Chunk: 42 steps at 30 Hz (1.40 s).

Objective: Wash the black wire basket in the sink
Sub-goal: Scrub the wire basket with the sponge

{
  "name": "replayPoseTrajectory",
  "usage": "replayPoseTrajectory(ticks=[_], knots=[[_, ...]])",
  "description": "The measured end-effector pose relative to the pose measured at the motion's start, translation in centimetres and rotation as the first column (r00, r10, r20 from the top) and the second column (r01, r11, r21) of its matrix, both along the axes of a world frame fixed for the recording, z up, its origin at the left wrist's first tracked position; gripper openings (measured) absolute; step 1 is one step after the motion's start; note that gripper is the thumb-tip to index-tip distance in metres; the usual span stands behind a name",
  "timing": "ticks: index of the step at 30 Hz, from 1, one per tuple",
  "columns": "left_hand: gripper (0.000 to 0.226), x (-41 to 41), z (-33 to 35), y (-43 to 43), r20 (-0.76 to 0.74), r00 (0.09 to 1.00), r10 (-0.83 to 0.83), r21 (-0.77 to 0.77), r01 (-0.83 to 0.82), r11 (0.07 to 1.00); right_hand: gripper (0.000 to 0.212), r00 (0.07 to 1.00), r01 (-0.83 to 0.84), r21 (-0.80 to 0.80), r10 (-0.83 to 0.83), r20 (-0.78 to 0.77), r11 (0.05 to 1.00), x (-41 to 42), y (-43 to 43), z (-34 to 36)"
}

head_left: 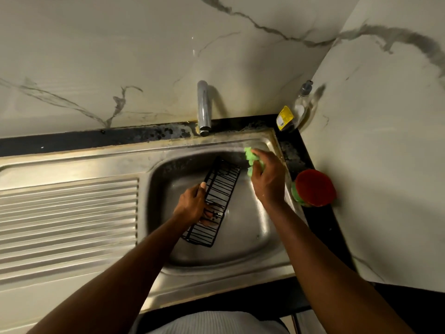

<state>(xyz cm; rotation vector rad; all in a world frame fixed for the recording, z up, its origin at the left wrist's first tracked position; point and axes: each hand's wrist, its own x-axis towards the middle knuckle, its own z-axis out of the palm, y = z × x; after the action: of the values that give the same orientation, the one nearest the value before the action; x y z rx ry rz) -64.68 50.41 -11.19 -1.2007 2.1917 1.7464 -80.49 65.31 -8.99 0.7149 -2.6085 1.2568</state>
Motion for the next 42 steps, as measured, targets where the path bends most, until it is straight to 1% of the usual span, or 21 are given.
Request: replayPoseTrajectory(ticks=[3, 5, 6, 8, 9, 12, 14, 15, 17, 20, 22, 23, 26, 28, 30, 32, 35, 36, 38, 40, 42], knots=[[0.036, -0.8, 0.3, 0.7, -0.024, 1.0, -0.01, 0.037, 0.01, 0.999, 0.041, 0.984, 0.175, -0.04, -0.176, -0.017, 0.984, -2.6, 3.9, 2.8], [0.028, -1.6, 1.0, 1.6, -0.044, 0.999, -0.011, 0.083, 0.015, 0.996, 0.034, 0.969, 0.245, 0.064, -0.243, -0.032, 0.967, -4.1, 7.9, 4.1], [0.026, -2.1, 1.1, 2.1, -0.051, 0.999, -0.003, 0.105, 0.008, 0.994, 0.03, 0.966, 0.256, 0.177, -0.257, -0.015, 0.95, -4.5, 9.7, 4.5], [0.031, -2.9, 1.1, 3.0, -0.057, 0.998, 0.012, 0.138, -0.004, 0.99, 0.022, 0.961, 0.214, 0.432, -0.268, 0.067, 0.876, -5.1, 12.4, 4.4], [0.037, -3.3, 0.8, 3.5, -0.051, 0.999, 0.016, 0.151, -0.008, 0.989, 0.021, 0.956, 0.159, 0.512, -0.261, 0.132, 0.844, -5.1, 13.1, 4.0], [0.047, -4.1, 0.4, 4.9, -0.045, 0.999, 0.02, 0.194, -0.011, 0.981, 0.024, 0.92, -0.033, 0.602, -0.211, 0.33, 0.798, -4.5, 14.4, 2.8], [0.049, -4.5, 0.1, 5.6, -0.048, 0.999, 0.005, 0.2, 0.005, 0.98, 0.022, 0.925, -0.103, 0.622, -0.154, 0.346, 0.776, -4.5, 14.9, 1.6], [0.049, -4.6, 0.0, 5.8, -0.042, 0.999, -0.007, 0.197, 0.015, 0.98, 0.025, 0.931, -0.099, 0.616, -0.146, 0.335, 0.781, -4.6, 15.1, 1.1], [0.051, -4.7, -0.3, 6.0, -0.026, 0.999, -0.02, 0.195, 0.025, 0.98, 0.027, 0.932, -0.049, 0.607, -0.182, 0.313, 0.793, -4.6, 15.0, 0.7], [0.051, -4.7, -0.3, 6.3, -0.013, 0.999, -0.037, 0.194, 0.039, 0.98, 0.021, 0.944, 0.078, 0.547, -0.239, 0.229, 0.833, -5.4, 14.5, 1.4], [0.05, -4.7, -0.2, 6.5, -0.009, 0.999, -0.048, 0.189, 0.049, 0.981, 0.022, 0.938, 0.149, 0.518, -0.286, 0.194, 0.843, -6.3, 14.0, 2.1], [0.05, -4.6, -0.1, 6.7, -0.01, 0.999, -0.046, 0.186, 0.047, 0.981, 0.024, 0.93, 0.168, 0.511, -0.308, 0.203, 0.843, -6.7, 13.9, 2.0], [0.05, -4.6, -0.3, 7.1, -0.004, 0.999, -0.043, 0.174, 0.043, 0.984, 0.035, 0.911, 0.041, 0.608, -0.279, 0.302, 0.793, -6.8, 13.4, 0.5], [0.049, -4.7, -0.6, 7.2, 0.008, 0.998, -0.057, 0.159, 0.055, 0.986, 0.042, 0.885, 0.037, 0.604, -0.307, 0.351, 0.796, -6.4, 13.0, -0.7], [0.049, -4.8, -0.9, 7.4, 0.008, 0.998, -0.066, 0.157, 0.064, 0.986, 0.039, 0.867, 0.079, 0.578, -0.343, 0.363, 0.812, -6.6, 13.1, -1.5], [0.05, -4.8, -1.2, 7.7, 0.01, 0.998, -0.065, 0.164, 0.063, 0.985, 0.028, 0.86, 0.109, 0.548, -0.356, 0.367, 0.829, -6.8, 13.4, -2.1], [0.052, -5.0, -1.5, 7.9, 0.004, 0.996, -0.09, 0.143, 0.088, 0.986, 0.021, 0.861, 0.095, 0.516, -0.331, 0.387, 0.851, -7.0, 13.5, -1.9], [0.052, -5.0, -1.4, 8.0, 0.002, 0.995, -0.096, 0.138, 0.095, 0.986, 0.024, 0.871, 0.059, 0.536, -0.306, 0.385, 0.842, -7.2, 13.4, -1.7], [0.052, -4.8, -1.5, 8.1, 0.009, 0.994, -0.112, 0.135, 0.11, 0.985, 0.035, 0.887, -0.038, 0.63, -0.264, 0.379, 0.776, -7.5, 13.3, -1.0], [0.051, -4.8, -1.3, 8.3, 0.005, 0.991, -0.133, 0.13, 0.131, 0.983, 0.037, 0.909, 0.004, 0.688, -0.289, 0.299, 0.726, -8.3, 13.8, 0.2], [0.051, -4.8, -1.1, 8.3, -0.011, 0.992, -0.127, 0.123, 0.128, 0.984, 0.032, 0.924, 0.108, 0.741, -0.341, 0.17, 0.663, -8.9, 14.8, 1.1]])
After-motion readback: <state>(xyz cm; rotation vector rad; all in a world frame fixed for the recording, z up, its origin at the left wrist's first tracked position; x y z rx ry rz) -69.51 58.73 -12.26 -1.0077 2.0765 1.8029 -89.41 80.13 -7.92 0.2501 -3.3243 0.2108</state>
